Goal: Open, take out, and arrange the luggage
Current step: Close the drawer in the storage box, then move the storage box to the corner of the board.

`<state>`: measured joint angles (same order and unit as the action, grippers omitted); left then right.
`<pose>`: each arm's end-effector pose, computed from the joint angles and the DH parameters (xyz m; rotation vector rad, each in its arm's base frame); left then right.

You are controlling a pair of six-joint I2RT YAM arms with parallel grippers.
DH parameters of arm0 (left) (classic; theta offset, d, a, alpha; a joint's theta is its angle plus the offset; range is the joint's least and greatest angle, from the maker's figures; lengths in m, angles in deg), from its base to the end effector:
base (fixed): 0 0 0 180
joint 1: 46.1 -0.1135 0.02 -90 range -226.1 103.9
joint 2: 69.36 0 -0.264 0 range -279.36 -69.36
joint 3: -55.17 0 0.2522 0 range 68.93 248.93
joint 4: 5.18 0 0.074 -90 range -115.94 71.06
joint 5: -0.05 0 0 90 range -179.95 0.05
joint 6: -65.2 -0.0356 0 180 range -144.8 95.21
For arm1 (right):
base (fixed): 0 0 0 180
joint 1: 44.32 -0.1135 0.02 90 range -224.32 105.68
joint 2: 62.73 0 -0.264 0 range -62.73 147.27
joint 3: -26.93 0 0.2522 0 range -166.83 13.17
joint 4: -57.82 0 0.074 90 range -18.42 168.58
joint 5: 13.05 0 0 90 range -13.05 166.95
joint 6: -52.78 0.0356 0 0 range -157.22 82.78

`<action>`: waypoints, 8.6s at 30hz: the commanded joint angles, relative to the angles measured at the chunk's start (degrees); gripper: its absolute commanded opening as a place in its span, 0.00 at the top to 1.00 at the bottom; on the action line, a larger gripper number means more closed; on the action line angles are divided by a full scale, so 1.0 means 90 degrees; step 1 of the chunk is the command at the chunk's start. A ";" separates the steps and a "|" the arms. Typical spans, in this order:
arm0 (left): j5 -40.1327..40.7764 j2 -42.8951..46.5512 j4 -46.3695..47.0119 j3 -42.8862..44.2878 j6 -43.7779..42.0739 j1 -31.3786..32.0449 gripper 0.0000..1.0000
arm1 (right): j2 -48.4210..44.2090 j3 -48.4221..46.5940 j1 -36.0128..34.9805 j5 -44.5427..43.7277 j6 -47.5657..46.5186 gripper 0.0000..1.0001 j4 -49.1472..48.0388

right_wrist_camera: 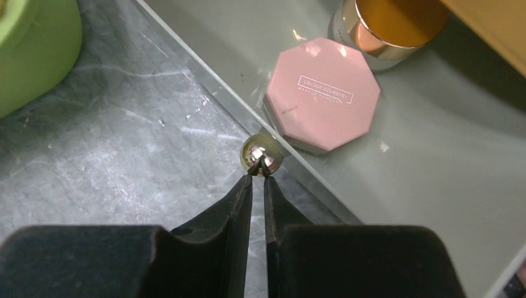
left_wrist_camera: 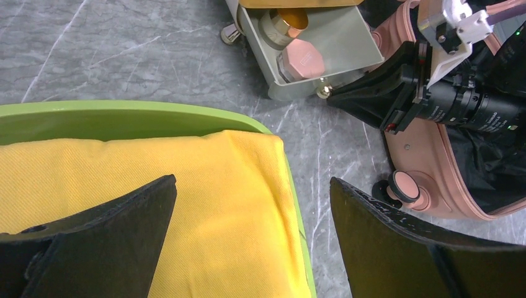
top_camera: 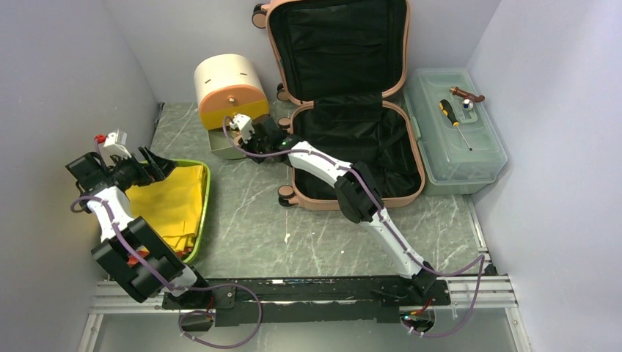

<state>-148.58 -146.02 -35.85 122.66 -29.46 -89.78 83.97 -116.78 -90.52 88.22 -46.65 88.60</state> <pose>0.2228 0.1708 0.2709 -0.1634 1.9519 -0.6075 0.3985 0.4256 0.1847 -1.1303 1.8937 0.5773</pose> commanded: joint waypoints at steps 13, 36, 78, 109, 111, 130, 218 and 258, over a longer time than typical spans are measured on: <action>-0.0203 0.0129 0.0218 -0.0014 0.0041 -0.0039 0.01 | 0.0382 -0.0573 0.0048 -0.0046 -0.0341 0.86 -0.1325; -0.0204 0.0061 0.0233 -0.0023 0.0030 -0.0041 0.01 | 0.0611 -0.0433 -0.0011 -0.0625 -0.1241 0.93 -0.2586; -0.0133 0.0040 0.0154 0.0011 -0.0038 -0.0044 0.01 | 0.1714 -0.0467 -0.0128 -0.0855 -0.4052 1.00 -0.5359; 0.2966 -0.3130 0.2398 0.3936 0.2470 0.2385 0.01 | -0.1507 -0.0950 0.1041 -0.0308 -0.1680 0.93 -0.0437; 0.3117 -0.3538 0.2335 0.4357 0.2522 0.2454 0.01 | -0.1233 -0.1079 0.1013 -0.0437 -0.1817 0.97 -0.0768; 0.2842 -0.5912 0.2164 0.6853 0.3506 0.2736 0.01 | -0.0236 -0.1967 0.0996 -0.1638 -0.1950 1.00 -0.1565; 0.1634 -0.5676 0.1918 0.6430 0.3861 0.2276 0.01 | 0.1116 -0.3105 0.1149 -0.0779 -0.1382 1.00 -0.2839; 0.1203 -0.6841 0.2489 0.8008 0.4069 0.1985 0.01 | 0.0459 -0.4326 0.1095 0.2216 -0.0746 1.00 0.0457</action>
<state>-132.82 -205.95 -21.64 191.73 2.52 -72.19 95.70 -152.43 -83.78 117.22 -53.27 90.50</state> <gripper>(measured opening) 0.992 0.005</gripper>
